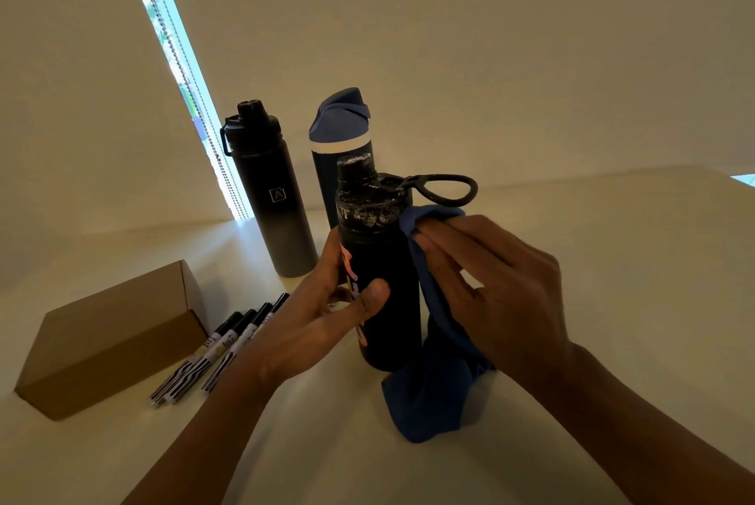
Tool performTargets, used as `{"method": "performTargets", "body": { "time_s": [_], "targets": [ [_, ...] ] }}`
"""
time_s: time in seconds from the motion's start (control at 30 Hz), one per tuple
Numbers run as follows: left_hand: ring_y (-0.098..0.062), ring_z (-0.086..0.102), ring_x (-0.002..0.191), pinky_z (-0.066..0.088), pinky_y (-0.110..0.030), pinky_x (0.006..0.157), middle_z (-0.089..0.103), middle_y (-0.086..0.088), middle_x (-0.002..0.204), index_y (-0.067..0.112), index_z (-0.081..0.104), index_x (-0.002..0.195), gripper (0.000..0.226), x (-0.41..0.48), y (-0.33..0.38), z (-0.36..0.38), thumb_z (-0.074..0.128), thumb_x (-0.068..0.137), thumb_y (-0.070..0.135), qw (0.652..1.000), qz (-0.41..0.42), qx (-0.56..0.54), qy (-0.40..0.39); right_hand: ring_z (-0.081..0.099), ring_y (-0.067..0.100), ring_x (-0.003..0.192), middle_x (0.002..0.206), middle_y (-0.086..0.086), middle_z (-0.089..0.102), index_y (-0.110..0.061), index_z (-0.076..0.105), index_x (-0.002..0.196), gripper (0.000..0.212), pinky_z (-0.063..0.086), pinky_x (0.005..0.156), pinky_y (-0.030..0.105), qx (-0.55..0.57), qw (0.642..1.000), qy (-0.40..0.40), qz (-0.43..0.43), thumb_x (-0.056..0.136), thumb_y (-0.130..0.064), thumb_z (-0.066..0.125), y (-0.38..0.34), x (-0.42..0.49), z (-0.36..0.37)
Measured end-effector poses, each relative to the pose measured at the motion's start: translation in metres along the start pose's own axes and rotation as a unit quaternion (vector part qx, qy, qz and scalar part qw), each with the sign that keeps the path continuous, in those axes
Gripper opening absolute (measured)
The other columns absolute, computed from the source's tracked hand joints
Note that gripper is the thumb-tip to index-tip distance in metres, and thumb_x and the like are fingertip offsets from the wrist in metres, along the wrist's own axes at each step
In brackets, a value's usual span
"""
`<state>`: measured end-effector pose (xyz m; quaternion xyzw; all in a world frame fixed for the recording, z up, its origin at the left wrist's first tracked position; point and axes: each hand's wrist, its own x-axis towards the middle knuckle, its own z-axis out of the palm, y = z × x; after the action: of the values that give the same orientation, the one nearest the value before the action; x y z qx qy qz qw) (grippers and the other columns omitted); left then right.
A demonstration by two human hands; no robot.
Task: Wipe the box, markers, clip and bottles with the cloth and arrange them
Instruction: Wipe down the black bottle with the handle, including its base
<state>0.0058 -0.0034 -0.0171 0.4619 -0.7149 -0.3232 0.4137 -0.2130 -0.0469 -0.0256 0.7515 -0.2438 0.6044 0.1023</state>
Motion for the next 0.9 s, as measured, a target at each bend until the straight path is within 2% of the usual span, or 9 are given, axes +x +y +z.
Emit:
{"method": "performTargets", "body": {
  "time_s": [0.27,0.4,0.53,0.57,0.63,0.67,0.73,0.83,0.9],
  "targets": [
    [0.0,0.042,0.145,0.045,-0.043,0.116,0.041,0.03,0.156,0.067,0.012,0.152,0.088,0.002,-0.002,-0.001,0.06,0.08,0.082,1.0,-0.001,0.02,-0.007,0.064,0.015,0.088,0.097,0.019,0.075,0.014,0.073,0.106,0.028,0.049,0.086,0.017,-0.01,0.998,0.069,0.0,0.096,-0.012,0.066,-0.006,0.009,0.005],
    [0.004,0.045,0.141,0.048,-0.035,0.112,0.045,0.033,0.152,0.073,0.016,0.145,0.081,0.001,-0.002,-0.002,0.06,0.079,0.084,1.0,-0.001,0.018,0.001,0.063,0.019,0.085,0.093,0.027,0.073,0.02,0.07,0.102,0.036,0.056,0.063,0.025,0.014,1.0,0.015,0.005,0.103,-0.013,0.057,0.003,-0.007,0.018],
    [0.008,0.047,0.137,0.049,-0.029,0.109,0.045,0.037,0.149,0.068,0.015,0.149,0.086,0.002,-0.004,-0.002,0.056,0.077,0.089,0.999,-0.005,0.033,0.004,0.066,0.007,0.108,0.116,0.001,0.073,-0.005,0.074,0.12,0.024,0.05,0.095,0.02,0.028,0.999,-0.028,0.012,0.097,-0.005,0.068,0.006,-0.009,-0.001],
    [0.009,0.046,0.137,0.049,-0.028,0.109,0.044,0.037,0.149,0.066,0.014,0.151,0.088,0.002,-0.004,-0.002,0.055,0.077,0.09,0.999,-0.003,0.033,0.003,0.065,0.006,0.107,0.114,0.005,0.074,0.0,0.074,0.117,0.021,0.051,0.091,0.02,0.038,0.999,-0.01,0.019,0.101,-0.007,0.063,0.004,-0.008,0.0],
    [0.008,0.045,0.139,0.049,-0.025,0.108,0.044,0.037,0.15,0.068,0.014,0.151,0.085,0.001,-0.003,-0.002,0.054,0.079,0.089,1.0,-0.003,0.017,-0.008,0.058,0.02,0.092,0.092,0.03,0.072,0.024,0.067,0.099,0.048,0.051,0.079,0.028,0.057,0.996,0.051,0.044,0.11,-0.016,0.041,-0.008,-0.003,0.021],
    [0.008,0.044,0.139,0.049,-0.022,0.106,0.045,0.037,0.149,0.071,0.017,0.148,0.078,0.0,-0.002,-0.003,0.053,0.081,0.086,1.0,-0.004,0.005,-0.016,0.052,0.026,0.088,0.084,0.037,0.068,0.03,0.062,0.094,0.057,0.049,0.085,0.025,0.059,0.995,0.068,0.042,0.108,-0.019,0.037,-0.009,-0.002,0.028],
    [0.005,0.044,0.14,0.048,-0.017,0.103,0.047,0.033,0.148,0.071,0.022,0.146,0.066,-0.001,0.001,-0.002,0.054,0.089,0.076,1.0,-0.009,-0.009,-0.022,0.057,0.024,0.086,0.089,0.034,0.07,0.027,0.065,0.1,0.046,0.045,0.093,0.015,0.052,0.997,0.059,0.012,0.104,-0.015,0.047,-0.008,0.007,0.019],
    [-0.005,0.047,0.141,0.048,-0.029,0.107,0.052,0.022,0.147,0.06,0.022,0.151,0.061,-0.001,-0.001,-0.002,0.051,0.097,0.054,1.0,-0.004,-0.006,-0.011,0.07,0.019,0.084,0.1,0.015,0.075,0.004,0.075,0.113,0.024,0.057,0.079,0.024,-0.04,0.998,0.035,-0.019,0.1,-0.015,0.067,-0.005,0.009,0.001],
    [-0.008,0.05,0.138,0.05,-0.031,0.106,0.055,0.018,0.144,0.059,0.024,0.15,0.059,0.0,-0.002,-0.001,0.052,0.1,0.045,1.0,0.003,-0.007,-0.006,0.072,0.024,0.077,0.092,0.018,0.075,0.009,0.076,0.103,0.031,0.059,0.066,0.029,-0.062,0.996,0.058,-0.004,0.106,-0.016,0.058,-0.003,0.004,0.008]
  ]
}}
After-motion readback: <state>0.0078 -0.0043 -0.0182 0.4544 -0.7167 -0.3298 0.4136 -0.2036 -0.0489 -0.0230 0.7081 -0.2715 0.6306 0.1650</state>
